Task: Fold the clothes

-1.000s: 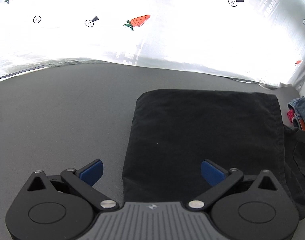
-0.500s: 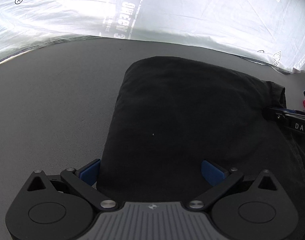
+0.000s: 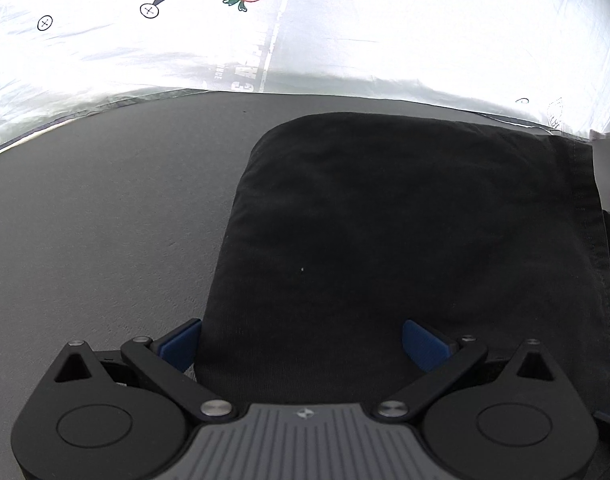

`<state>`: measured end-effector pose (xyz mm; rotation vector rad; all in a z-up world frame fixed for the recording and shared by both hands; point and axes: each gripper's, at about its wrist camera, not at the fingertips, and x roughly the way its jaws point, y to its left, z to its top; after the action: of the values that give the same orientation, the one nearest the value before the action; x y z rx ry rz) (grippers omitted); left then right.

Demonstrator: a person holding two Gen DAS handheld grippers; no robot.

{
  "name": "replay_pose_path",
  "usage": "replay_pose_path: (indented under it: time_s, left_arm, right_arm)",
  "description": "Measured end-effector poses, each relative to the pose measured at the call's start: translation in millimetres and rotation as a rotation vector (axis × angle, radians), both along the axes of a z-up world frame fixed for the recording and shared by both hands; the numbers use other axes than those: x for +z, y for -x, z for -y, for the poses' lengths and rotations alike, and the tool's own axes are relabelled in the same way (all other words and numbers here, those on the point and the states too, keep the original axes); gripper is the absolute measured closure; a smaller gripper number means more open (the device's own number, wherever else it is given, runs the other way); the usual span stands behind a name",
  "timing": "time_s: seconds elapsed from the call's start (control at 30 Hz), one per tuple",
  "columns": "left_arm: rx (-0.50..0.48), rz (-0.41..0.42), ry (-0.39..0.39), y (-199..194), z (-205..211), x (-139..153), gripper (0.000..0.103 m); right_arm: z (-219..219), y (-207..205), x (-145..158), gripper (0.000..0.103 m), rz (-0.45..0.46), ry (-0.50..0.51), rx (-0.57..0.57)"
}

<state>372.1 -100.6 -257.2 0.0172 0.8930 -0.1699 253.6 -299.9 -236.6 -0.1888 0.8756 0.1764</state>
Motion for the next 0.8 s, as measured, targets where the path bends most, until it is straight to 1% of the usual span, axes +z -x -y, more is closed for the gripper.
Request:
replay_pose_path:
  time_s: [0.03, 0.07, 0.1, 0.13, 0.2, 0.27, 0.3, 0.37, 0.43, 0.47, 0.5, 0.57, 0.63, 0.67, 0.73, 0.8]
  left_arm:
    - [0.014, -0.012, -0.011, 0, 2, 2, 0.0]
    - [0.029, -0.026, -0.021, 0, 5, 4, 0.0]
    - [0.046, -0.047, -0.029, 0, 8, 8, 0.0]
    - [0.05, -0.048, -0.03, 1, 11, 12, 0.0]
    - [0.058, -0.049, -0.029, 4, 17, 20, 0.0]
    - [0.04, -0.048, -0.004, 8, 25, 30, 0.0]
    - [0.061, -0.05, 0.0, 7, 27, 32, 0.0]
    - [0.103, -0.055, 0.008, 6, 30, 37, 0.0]
    - [0.145, -0.059, 0.016, 4, 34, 42, 0.0]
    - [0.166, -0.061, 0.02, 4, 36, 44, 0.0]
    - [0.187, -0.064, 0.024, 3, 37, 47, 0.0]
    - [0.232, -0.067, 0.03, 2, 41, 51, 0.0]
    - [0.313, -0.055, -0.006, 8, 41, 54, 0.0]
    - [0.338, -0.041, -0.03, 12, 42, 56, 0.0]
    - [0.353, -0.005, -0.084, 20, 46, 66, 0.0]
    - [0.292, 0.026, -0.139, 30, 53, 81, 0.0]
  right_arm:
    - [8, 5, 4, 0.049, -0.016, -0.038, -0.018]
    - [20, 8, 11, 0.046, -0.033, -0.077, -0.056]
    - [33, 11, 16, 0.041, -0.042, -0.112, -0.109]
    - [50, 14, 23, 0.039, -0.031, -0.152, -0.183]
    - [93, 28, 36, 0.036, 0.014, -0.267, -0.353]
    - [136, 46, 41, 0.026, 0.059, -0.397, -0.525]
    - [159, 58, 40, 0.02, 0.089, -0.466, -0.625]
    - [199, 80, 32, 0.019, 0.144, -0.583, -0.814]
    - [230, 97, 18, 0.019, 0.173, -0.633, -0.97]
    - [245, 104, 12, 0.019, 0.182, -0.635, -1.032]
    - [258, 110, 8, 0.019, 0.189, -0.624, -1.072]
    - [281, 116, 1, 0.019, 0.193, -0.61, -1.105]
    - [300, 116, -6, 0.019, 0.193, -0.627, -1.101]
    - [310, 114, -9, 0.019, 0.192, -0.641, -1.095]
    - [327, 105, -17, 0.019, 0.187, -0.666, -1.09]
    - [341, 93, -25, 0.017, 0.188, -0.701, -1.088]
